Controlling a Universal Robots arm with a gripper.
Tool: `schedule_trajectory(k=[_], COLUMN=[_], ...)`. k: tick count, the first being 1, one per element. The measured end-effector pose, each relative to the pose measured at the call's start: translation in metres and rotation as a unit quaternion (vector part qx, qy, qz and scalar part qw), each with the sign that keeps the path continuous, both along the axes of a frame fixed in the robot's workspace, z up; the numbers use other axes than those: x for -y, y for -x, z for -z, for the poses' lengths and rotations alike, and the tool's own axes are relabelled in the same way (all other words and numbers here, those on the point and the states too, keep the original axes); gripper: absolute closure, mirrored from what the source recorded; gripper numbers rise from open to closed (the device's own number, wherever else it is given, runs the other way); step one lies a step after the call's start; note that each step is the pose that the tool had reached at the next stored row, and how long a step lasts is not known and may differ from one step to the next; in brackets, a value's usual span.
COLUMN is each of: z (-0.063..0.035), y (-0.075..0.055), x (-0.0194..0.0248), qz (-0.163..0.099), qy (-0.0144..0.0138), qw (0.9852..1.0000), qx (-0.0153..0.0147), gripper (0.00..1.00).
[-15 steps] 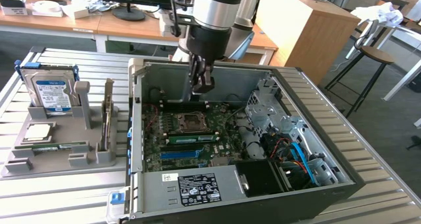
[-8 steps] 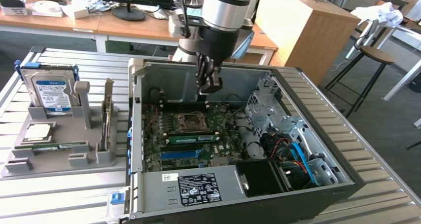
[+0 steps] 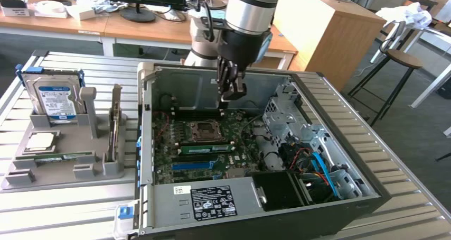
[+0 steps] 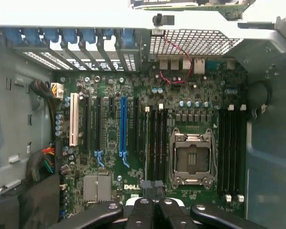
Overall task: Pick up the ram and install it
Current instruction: 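Press down the ram until it locks into place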
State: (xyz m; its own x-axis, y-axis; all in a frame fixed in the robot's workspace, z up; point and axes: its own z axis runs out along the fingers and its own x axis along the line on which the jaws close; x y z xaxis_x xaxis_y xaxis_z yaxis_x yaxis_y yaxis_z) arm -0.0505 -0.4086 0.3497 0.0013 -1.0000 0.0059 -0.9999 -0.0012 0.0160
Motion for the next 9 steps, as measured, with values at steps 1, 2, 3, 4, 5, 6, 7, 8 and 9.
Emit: schedule_trajectory(k=[1, 2, 3, 4, 5, 6, 7, 8, 9], z=[0.0000, 0.0000, 0.0000, 0.0000, 0.0000, 0.0000, 0.0000, 0.0000, 0.0000], y=[-0.0014, -0.0028, -0.0041, -0.0054, -0.0063, -0.0068, -0.0068, -0.0068, -0.0068], x=[0.0000, 0.0000, 0.0000, 0.0000, 0.0000, 0.0000, 0.0000, 0.0000, 0.0000], qz=[0.000, 0.000, 0.000, 0.000, 0.000, 0.000, 0.000, 0.000, 0.000], qy=[0.0000, 0.0000, 0.0000, 0.0000, 0.0000, 0.0000, 0.0000, 0.0000, 0.0000], qw=[1.0000, 1.0000, 1.0000, 1.0000, 1.0000, 1.0000, 1.0000, 1.0000, 1.0000], qx=[0.0000, 0.0000, 0.0000, 0.0000, 0.0000, 0.0000, 0.0000, 0.0000, 0.0000], gripper=[0.90, 0.90, 0.90, 0.90, 0.90, 0.90, 0.90, 0.90, 0.90])
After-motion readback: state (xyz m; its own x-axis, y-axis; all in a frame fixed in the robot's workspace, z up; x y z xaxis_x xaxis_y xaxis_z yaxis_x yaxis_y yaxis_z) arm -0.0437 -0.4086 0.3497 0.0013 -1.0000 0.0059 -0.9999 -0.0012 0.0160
